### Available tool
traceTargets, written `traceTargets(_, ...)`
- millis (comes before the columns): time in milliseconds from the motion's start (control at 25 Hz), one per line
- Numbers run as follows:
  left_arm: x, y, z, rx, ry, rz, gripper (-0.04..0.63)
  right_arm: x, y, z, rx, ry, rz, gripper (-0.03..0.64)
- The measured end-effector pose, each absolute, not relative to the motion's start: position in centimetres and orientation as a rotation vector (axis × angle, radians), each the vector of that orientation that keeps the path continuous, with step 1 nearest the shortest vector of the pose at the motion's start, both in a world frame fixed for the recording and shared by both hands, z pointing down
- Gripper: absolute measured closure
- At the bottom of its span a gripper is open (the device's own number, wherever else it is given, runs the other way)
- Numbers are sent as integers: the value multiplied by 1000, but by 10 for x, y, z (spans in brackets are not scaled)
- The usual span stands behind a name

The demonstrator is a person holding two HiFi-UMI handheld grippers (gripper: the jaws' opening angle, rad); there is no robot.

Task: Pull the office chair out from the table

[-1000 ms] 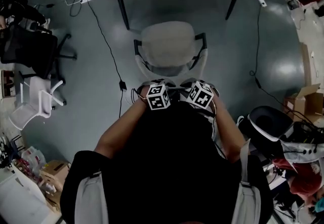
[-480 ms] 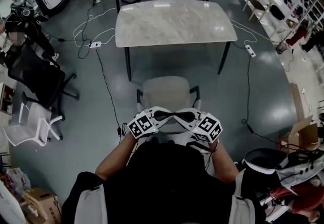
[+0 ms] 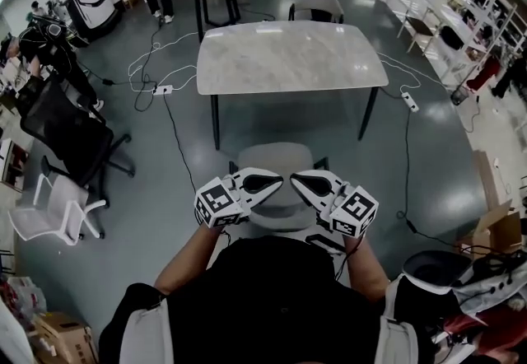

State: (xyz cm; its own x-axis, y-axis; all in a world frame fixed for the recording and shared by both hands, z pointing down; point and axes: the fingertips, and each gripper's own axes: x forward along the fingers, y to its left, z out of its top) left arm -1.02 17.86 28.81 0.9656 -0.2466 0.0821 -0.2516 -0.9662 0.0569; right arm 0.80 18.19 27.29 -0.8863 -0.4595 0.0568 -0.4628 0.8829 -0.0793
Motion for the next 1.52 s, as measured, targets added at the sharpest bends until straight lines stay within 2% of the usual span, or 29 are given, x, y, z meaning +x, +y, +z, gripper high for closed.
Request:
traceTargets(120,-16,176,263,3018,-378,9,583,7,177,280,747,-2982,121,598)
traceTargets(520,-26,170,287,2944,-321,14,583,8,166,290,800,-3039,257,598)
traceTargets(880,-17,171,287,2959,-192,-8,583,5,170,299,790,-3022,226,598)
traceTargets(1520,-21,169,321,2925,-231,106,583,-4,169,316,793,-3003,242,598)
